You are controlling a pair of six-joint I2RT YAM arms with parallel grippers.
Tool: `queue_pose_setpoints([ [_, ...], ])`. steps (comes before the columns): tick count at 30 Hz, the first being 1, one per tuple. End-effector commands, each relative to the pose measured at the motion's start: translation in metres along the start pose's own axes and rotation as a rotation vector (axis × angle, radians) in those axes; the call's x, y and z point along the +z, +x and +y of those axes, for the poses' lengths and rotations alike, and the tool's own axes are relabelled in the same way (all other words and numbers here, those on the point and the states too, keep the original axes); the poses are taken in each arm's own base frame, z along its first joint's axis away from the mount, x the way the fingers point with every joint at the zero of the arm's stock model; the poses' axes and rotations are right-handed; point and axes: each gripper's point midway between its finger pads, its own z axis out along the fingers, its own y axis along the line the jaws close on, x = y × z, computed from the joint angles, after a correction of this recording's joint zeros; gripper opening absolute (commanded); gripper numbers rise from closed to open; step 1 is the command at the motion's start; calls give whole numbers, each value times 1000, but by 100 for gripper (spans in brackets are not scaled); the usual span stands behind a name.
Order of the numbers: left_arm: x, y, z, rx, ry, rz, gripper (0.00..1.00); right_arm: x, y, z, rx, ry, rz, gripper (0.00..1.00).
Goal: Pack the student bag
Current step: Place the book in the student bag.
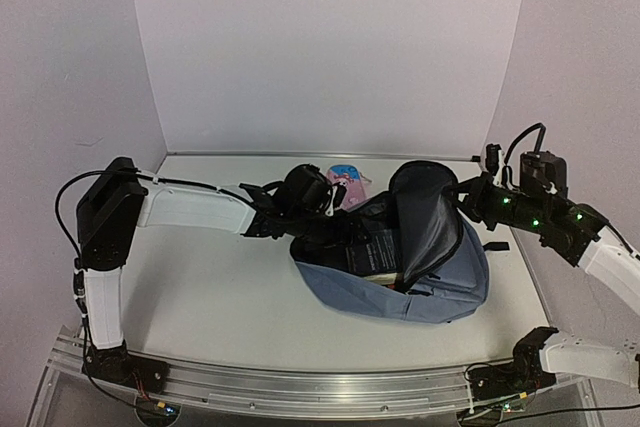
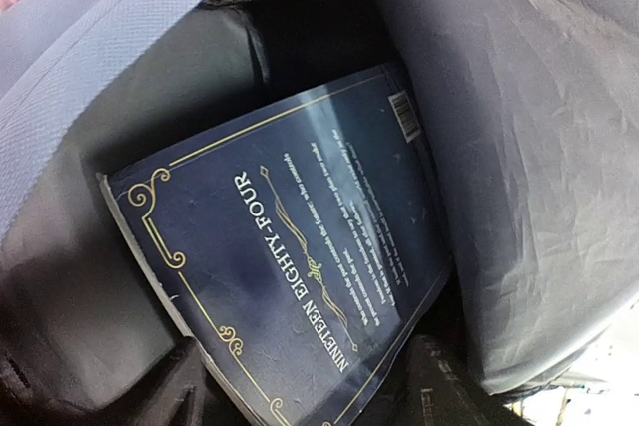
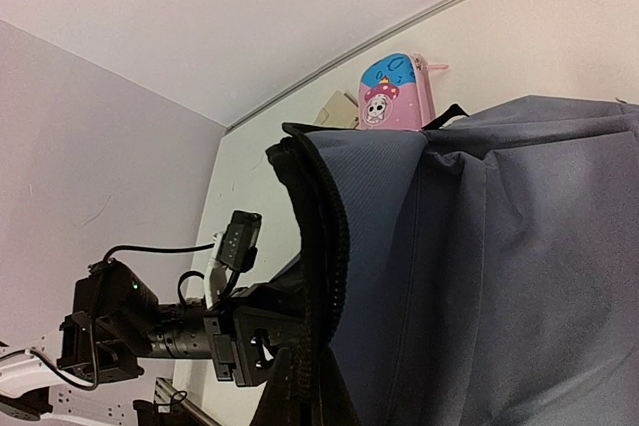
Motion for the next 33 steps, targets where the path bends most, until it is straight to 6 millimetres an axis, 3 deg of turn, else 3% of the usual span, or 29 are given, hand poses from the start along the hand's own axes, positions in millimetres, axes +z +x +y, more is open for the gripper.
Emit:
queue_pose_setpoints([
  [1,-6,-3,-7,13,9,1,65,-5,-16,15,-17,-57,-68,0],
  [15,4,0,1,33,-64,29,65,-4,-17,15,-20,-54,-73,0],
  [23,23,4,-18,63,-8,77,49,-4,-18,16,-23,-55,-73,0],
  [29,30,-1,-35,84,40,69,48,-4,-17,14,-20,-51,-70,0],
  [33,22,-8,-39,113,3,15,49,-4,-17,14,-19,-52,-71,0],
])
